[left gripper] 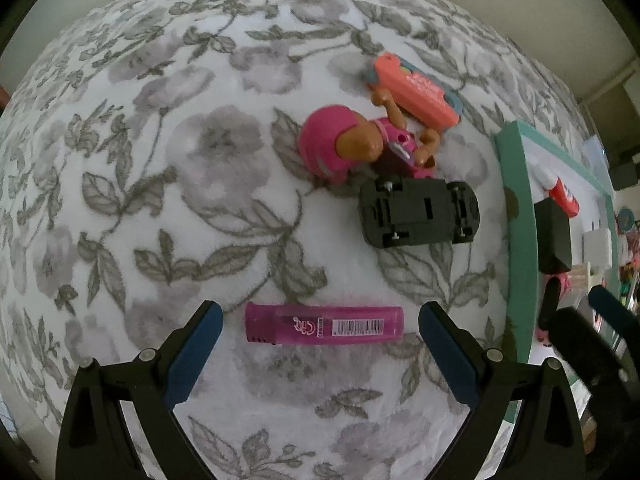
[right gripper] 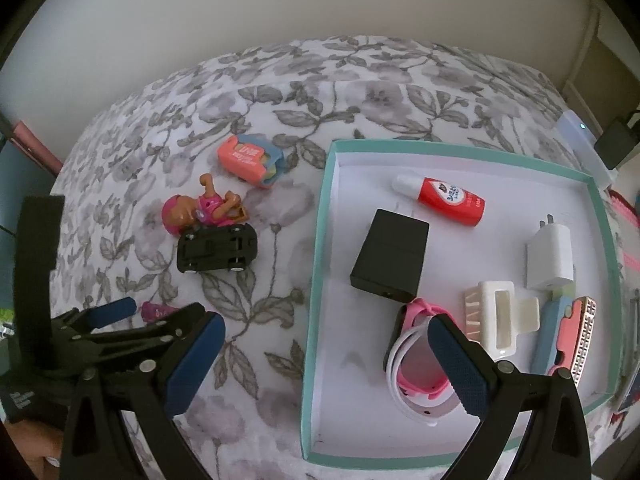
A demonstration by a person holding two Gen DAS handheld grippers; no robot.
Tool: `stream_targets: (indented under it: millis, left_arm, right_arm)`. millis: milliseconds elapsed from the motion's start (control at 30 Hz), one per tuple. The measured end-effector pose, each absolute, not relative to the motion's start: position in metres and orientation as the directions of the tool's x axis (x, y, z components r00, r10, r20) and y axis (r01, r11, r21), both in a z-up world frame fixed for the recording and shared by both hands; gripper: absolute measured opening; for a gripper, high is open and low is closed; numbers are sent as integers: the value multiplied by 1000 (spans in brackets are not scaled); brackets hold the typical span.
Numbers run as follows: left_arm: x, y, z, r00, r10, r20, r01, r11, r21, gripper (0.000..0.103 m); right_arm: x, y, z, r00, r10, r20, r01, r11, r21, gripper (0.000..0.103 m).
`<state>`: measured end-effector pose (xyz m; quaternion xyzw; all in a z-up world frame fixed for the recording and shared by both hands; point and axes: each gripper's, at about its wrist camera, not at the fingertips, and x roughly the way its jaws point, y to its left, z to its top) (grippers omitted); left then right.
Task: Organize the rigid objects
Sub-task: 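Grasp the pink stick with left gripper while right grasps the black toy car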
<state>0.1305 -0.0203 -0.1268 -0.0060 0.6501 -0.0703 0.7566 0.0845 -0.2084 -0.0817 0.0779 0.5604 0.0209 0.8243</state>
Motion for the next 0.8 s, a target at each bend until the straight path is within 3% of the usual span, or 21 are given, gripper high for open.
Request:
stream_targets:
  millis: [333,567,800]
  left_arm:
    - [124,-38,-141,126,-76,-989,150,987,-57,98]
    - [121,-37,-138,141,-77,-987,160,986,-54,82]
    - [130,-20,-129,148,-135,-980,124,985,-117,82]
  right_arm:
    - [84,-209,-79,381,124,-916,53,986,155,103]
    - [85,-208,-77,393,128,-911,49,986,159,103]
    - [88,-207,-76,405,130,-905,47,985,163,103]
